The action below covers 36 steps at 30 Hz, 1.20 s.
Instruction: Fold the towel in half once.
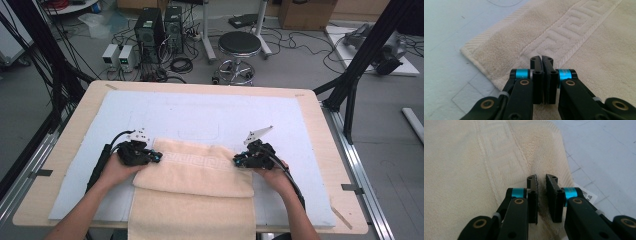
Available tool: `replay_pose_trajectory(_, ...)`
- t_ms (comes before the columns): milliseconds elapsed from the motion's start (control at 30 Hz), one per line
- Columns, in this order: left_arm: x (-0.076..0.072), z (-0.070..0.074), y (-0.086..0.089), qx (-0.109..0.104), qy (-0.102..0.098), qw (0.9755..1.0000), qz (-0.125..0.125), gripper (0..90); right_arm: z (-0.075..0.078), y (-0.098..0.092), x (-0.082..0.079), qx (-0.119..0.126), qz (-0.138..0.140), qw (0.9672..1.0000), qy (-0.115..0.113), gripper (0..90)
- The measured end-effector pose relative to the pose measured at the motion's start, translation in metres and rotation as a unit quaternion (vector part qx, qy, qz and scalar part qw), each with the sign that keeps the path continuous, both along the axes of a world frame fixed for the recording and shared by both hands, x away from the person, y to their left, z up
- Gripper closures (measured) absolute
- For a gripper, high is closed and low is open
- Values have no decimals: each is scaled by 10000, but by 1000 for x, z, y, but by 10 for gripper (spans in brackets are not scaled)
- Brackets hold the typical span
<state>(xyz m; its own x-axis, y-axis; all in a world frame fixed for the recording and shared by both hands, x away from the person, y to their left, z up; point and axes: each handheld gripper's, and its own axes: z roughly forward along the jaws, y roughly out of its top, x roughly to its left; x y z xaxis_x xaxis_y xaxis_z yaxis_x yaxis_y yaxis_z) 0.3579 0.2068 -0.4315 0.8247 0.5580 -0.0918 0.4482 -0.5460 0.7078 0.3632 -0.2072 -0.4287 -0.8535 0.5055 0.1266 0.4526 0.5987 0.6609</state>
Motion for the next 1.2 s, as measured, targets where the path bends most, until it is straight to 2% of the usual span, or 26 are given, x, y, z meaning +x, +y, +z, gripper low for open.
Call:
replay_pose_trajectory(100, 0, 2, 1, -2, -46, 10000, -4, 888, 3, 0, -2, -6, -20, 10000, -54, 826)
replay_pose_trajectory(167, -1, 4, 3, -92, -54, 9999, 67, 889, 7, -1, -4, 42, -30, 9999, -132, 830)
replay_pose_trajectory(300, -1, 9, 9, -274, -104, 9995, 88, 889, 16, -6, -6, 293, -45, 9993, -237, 831)
replay_pose_trajectory(367, 0, 7, 9, -334, -66, 9993, 145, 867, 18, -5, -7, 263, -37, 9993, -257, 831)
replay_pose_trajectory(433, 4, 3, 8, -316, 118, 9991, 267, 589, 16, -4, -5, 201, -57, 9995, -251, 829)
replay_pose_trajectory(467, 4, 1, 7, -299, 190, 9991, 235, 521, 14, -4, -4, 169, -73, 9997, -181, 827)
replay_pose_trajectory(533, 5, -1, 6, -361, 318, 9988, 118, 457, 10, -3, -2, 65, -78, 9999, -132, 824)
replay_pose_trajectory(600, 4, -2, 4, -388, 409, 9984, -28, 432, 8, -1, 0, 35, -54, 9999, -159, 822)
replay_pose_trajectory(700, 3, -3, 1, -256, 277, 9993, -28, 506, 6, 1, 1, 3, -53, 9999, -108, 821)
replay_pose_trajectory(800, 3, -3, 1, -322, 313, 9989, -159, 699, 4, 2, 2, 15, -62, 9999, -97, 821)
replay_pose_trajectory(900, 1, 0, 1, -271, 167, 9994, -135, 785, 5, 2, 2, 32, -65, 9999, -144, 821)
replay_pose_trajectory(967, 0, 3, 2, -307, 119, 9994, -132, 817, 7, 2, 0, 57, -74, 9999, -139, 821)
replay_pose_trajectory(1067, -1, 6, 4, -360, 11, 9993, -130, 822, 12, 1, -3, 112, -83, 9996, -249, 821)
replay_pose_trajectory(1200, -4, 15, 9, -563, -163, 9983, -20, 837, 20, -2, -7, 265, -91, 9991, -313, 824)
